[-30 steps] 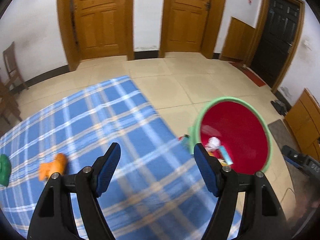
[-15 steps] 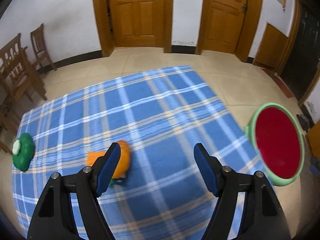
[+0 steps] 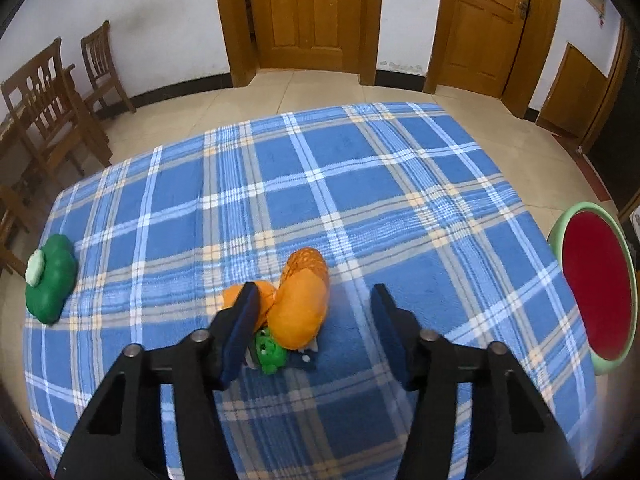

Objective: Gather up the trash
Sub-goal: 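Grasp the orange mesh-wrapped item with the left gripper and lift it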

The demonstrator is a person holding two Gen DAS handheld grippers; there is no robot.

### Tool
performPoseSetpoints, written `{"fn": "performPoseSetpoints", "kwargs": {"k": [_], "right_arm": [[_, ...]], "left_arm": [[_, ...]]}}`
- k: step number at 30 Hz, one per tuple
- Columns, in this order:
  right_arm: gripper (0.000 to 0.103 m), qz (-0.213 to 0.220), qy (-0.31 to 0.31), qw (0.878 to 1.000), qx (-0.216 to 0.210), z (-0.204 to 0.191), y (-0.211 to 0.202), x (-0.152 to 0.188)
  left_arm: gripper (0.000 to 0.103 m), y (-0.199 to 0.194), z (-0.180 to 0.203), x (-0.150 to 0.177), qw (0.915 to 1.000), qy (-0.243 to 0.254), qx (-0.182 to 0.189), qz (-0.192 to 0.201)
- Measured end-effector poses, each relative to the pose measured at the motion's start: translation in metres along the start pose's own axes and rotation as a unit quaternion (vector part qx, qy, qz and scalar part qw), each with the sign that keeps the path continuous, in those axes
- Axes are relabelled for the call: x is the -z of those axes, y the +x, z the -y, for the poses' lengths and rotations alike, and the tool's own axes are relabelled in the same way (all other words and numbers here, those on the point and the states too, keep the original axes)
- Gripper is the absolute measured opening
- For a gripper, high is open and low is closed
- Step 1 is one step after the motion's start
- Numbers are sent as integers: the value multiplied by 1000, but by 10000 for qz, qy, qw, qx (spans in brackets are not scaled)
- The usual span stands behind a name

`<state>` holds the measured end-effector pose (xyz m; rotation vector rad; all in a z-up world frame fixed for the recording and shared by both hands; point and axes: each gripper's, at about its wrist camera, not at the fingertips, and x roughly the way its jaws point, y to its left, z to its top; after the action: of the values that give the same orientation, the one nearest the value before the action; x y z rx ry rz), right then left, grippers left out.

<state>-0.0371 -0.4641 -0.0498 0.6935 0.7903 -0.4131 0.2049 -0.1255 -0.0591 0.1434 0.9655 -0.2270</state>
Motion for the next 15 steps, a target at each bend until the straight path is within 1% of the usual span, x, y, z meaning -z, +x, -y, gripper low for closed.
{"fn": "performPoseSetpoints", "kwargs": {"k": [1, 2, 3, 4, 7, 11, 15], "right_arm": [[73, -5, -5, 10000, 3, -1, 0, 0], [73, -10, -12, 10000, 4, -1, 0, 0], [73, -15, -20, 10000, 1, -2, 1, 0], [73, -20, -37, 10000, -5, -3, 1, 0], [73, -29, -104, 9999, -35, -8, 0, 2], [73, -15, -244, 9996, -117, -19, -3, 3], [73, 10, -445, 9988, -199, -35, -7, 5]], "left_arm": [[44, -1, -1, 0, 10000, 5, 17, 26], [40, -1, -2, -1, 10000, -20, 63, 45], [32, -2, -5, -1, 9999, -83, 139, 53], [26, -2, -7, -2, 9997, -135, 188, 52], [22, -4, -14, -4, 9991, -284, 302, 61], [19, -11, -21, -2, 9983, -408, 405, 120], [19, -29, -29, 1, 9970, -501, 517, 288]]}}
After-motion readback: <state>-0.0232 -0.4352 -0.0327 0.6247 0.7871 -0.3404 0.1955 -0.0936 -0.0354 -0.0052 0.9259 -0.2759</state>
